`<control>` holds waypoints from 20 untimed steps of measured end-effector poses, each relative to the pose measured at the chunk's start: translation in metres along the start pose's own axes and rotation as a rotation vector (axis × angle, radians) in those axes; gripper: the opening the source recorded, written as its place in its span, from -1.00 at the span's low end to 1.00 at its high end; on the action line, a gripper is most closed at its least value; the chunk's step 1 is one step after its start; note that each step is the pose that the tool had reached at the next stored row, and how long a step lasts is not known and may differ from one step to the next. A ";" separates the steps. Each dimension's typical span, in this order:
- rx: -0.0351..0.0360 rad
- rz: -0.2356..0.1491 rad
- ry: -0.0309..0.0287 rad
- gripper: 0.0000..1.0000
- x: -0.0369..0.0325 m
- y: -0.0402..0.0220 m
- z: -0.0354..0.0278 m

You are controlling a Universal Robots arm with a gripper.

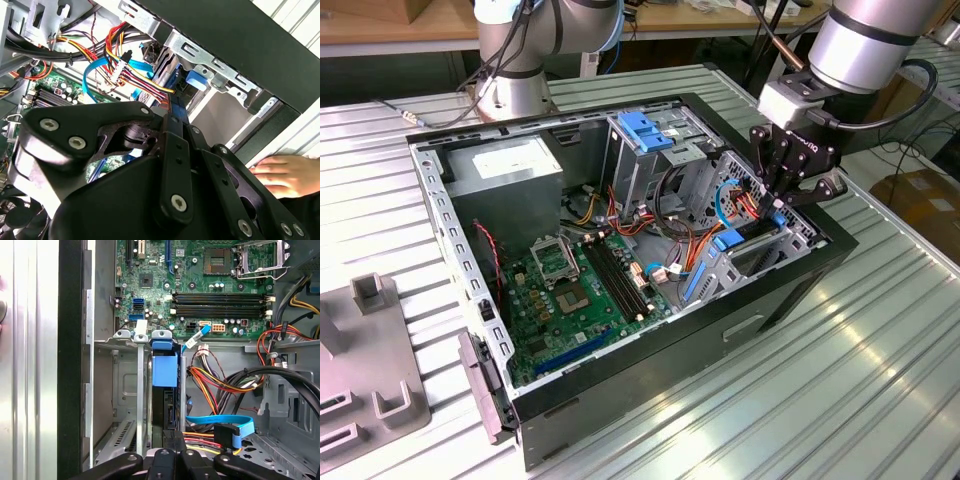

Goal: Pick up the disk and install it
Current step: 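Insert the second disk wire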

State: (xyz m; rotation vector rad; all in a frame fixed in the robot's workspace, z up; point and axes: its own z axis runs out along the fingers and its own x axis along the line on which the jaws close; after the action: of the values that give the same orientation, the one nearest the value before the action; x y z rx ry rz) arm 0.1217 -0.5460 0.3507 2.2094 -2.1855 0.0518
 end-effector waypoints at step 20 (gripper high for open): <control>0.0005 -0.004 -0.0220 -0.79 0.0013 0.0084 -0.0297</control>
State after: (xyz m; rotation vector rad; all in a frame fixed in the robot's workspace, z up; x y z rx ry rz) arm 0.1133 -0.5461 0.3804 2.2253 -2.1922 0.0280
